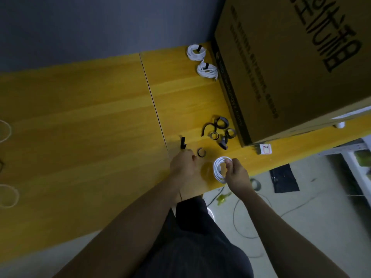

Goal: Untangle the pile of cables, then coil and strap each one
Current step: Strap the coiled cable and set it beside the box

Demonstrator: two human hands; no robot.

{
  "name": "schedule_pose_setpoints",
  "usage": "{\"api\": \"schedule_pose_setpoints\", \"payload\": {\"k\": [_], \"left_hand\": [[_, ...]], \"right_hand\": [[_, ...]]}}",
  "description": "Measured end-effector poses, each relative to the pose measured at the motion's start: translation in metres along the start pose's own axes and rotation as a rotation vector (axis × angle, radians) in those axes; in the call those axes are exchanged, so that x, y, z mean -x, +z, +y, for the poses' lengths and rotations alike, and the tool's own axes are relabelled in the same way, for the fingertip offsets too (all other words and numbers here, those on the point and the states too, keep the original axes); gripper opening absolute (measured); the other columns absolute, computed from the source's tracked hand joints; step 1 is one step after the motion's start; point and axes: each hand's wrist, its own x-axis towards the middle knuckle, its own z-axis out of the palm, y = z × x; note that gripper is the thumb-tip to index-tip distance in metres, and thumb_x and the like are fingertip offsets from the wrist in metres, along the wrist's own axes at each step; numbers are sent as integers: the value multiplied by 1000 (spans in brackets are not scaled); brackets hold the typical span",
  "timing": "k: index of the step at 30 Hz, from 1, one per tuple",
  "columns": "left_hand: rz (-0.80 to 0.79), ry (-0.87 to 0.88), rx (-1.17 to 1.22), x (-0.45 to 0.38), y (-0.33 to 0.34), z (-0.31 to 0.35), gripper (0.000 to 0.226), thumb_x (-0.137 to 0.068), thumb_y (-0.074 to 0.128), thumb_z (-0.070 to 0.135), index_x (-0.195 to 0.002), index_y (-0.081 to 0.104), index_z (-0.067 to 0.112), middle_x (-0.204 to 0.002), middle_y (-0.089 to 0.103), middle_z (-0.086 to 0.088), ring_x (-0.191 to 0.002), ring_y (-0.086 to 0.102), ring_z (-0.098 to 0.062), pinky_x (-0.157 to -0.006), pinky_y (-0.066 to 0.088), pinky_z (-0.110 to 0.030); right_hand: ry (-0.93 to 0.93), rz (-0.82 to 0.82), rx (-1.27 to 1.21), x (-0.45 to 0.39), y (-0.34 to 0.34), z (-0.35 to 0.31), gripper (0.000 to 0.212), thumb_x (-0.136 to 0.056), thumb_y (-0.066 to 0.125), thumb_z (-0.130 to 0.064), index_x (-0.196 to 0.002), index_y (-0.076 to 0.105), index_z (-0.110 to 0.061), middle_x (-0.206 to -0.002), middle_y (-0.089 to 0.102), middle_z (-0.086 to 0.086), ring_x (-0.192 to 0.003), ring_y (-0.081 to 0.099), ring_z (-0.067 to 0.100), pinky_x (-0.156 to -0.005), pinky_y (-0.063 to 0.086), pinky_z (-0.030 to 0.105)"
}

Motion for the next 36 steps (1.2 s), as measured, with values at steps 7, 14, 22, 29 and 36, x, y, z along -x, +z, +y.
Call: {"api": "schedule_pose_setpoints", "payload": {"k": [7, 14, 22, 29, 36], "left_hand": [[117, -235, 154, -17, 31, 21, 43, -100, 41, 44, -112, 48, 4, -98, 62, -15, -87, 61, -31, -71, 46, -38], [244, -179, 216, -22, 40, 31, 25, -101, 42, 35, -93, 47, 12, -93, 61, -13, -82, 59, -31, -66, 43, -35], [500, 74, 375, -3, -8, 47, 15, -95, 55, 28, -85, 54, 17, -86, 63, 1, -73, 59, -22, -63, 46, -37], [412, 121, 697, 2, -53, 37, 30, -89, 65, 15, -69, 46, 25, -68, 55, 6, -59, 50, -12, -56, 38, -32], [259, 25, 884, 5, -84, 3, 20, -92, 63, 22, -77, 54, 13, -72, 63, 1, -56, 61, -2, -49, 48, -18]], "right_hand": [[-199, -242, 154, -51, -26, 2, 35, -102, 30, -38, -109, 50, -10, -69, 49, -4, -58, 48, 15, -46, 26, 29], [-229, -406, 50, -69, -40, -10, 35, -102, 29, -41, -112, 51, -16, -73, 51, -3, -61, 51, 14, -50, 33, 29], [-200, -366, -349, -65, -49, -83, 30, -102, 34, -43, -93, 58, -28, -61, 54, -9, -45, 46, -3, -46, 35, 12], [-200, -410, -350, -49, -35, -116, 35, -102, 37, -41, -99, 64, -19, -70, 53, 2, -49, 48, 0, -47, 36, 11], [-217, -507, -322, -29, -12, -130, 36, -102, 39, -37, -98, 65, -12, -63, 46, 0, -48, 41, 5, -48, 33, 14]]}}
